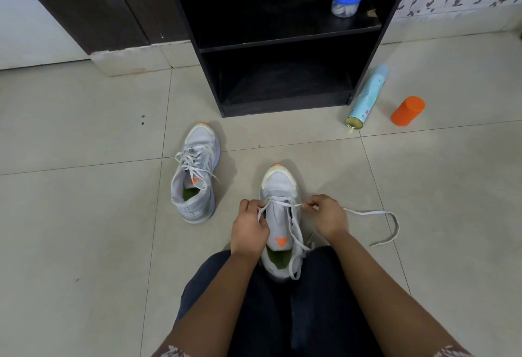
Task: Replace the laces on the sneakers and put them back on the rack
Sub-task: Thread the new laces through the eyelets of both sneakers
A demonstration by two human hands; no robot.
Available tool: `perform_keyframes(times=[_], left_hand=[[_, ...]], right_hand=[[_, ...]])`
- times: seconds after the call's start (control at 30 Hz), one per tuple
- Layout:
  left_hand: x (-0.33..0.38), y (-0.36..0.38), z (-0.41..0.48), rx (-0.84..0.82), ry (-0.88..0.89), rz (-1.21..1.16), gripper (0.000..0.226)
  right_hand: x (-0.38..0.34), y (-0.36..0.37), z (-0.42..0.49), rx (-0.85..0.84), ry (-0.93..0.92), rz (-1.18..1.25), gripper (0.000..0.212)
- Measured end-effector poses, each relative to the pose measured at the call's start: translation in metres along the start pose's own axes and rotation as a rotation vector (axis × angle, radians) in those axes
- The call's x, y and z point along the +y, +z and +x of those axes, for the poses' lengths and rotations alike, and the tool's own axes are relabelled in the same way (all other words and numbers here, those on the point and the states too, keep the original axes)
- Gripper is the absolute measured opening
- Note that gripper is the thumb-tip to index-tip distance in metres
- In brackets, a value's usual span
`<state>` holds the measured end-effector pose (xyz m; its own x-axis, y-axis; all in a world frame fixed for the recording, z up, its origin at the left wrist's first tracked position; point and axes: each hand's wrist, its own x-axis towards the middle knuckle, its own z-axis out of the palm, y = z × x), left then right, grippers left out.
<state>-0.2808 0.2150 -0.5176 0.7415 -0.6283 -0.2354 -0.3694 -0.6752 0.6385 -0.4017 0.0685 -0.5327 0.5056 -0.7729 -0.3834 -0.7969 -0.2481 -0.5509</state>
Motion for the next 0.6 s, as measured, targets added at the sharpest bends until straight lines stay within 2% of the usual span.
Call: perform_keyframes(times=[0.13, 0.23, 0.3, 0.37, 0.43, 0.53, 0.6], left_hand=[[-0.001, 0.001, -0.001, -0.01, -0.002, -0.011, 0.022], [-0.001, -0.001, 0.0, -0.006, 0.009, -0.012, 0.021], [-0.001, -0.001, 0.0, -0.013, 0.006, -0.003, 0.021], [-0.001, -0.002, -0.001, -0.015, 0.013, 0.017, 0.024], [-0.001, -0.005, -0.003, 0.005, 0.081, 0.066, 0.034], [0.0, -0.011, -0.012, 0.077, 0.198, 0.087, 0.038], [0.001, -0.012, -0.02, 0.103, 0.226, 0.028, 0.033]], right_hand=[[-0.013, 0.007, -0.001, -0.073, 0.002, 0.075, 0.018], [-0.012, 0.008, 0.001, -0.1, 0.05, 0.215, 0.005], [-0.013, 0.008, 0.0, -0.093, 0.06, 0.24, 0.005], [-0.017, 0.006, -0.006, -0.044, -0.005, 0.111, 0.012], [-0.02, -0.003, -0.022, -0.025, -0.034, -0.165, 0.029], [-0.02, -0.015, -0.05, -0.246, -0.063, -0.549, 0.052], [-0.015, -0.015, -0.064, -0.364, -0.133, -0.598, 0.047]])
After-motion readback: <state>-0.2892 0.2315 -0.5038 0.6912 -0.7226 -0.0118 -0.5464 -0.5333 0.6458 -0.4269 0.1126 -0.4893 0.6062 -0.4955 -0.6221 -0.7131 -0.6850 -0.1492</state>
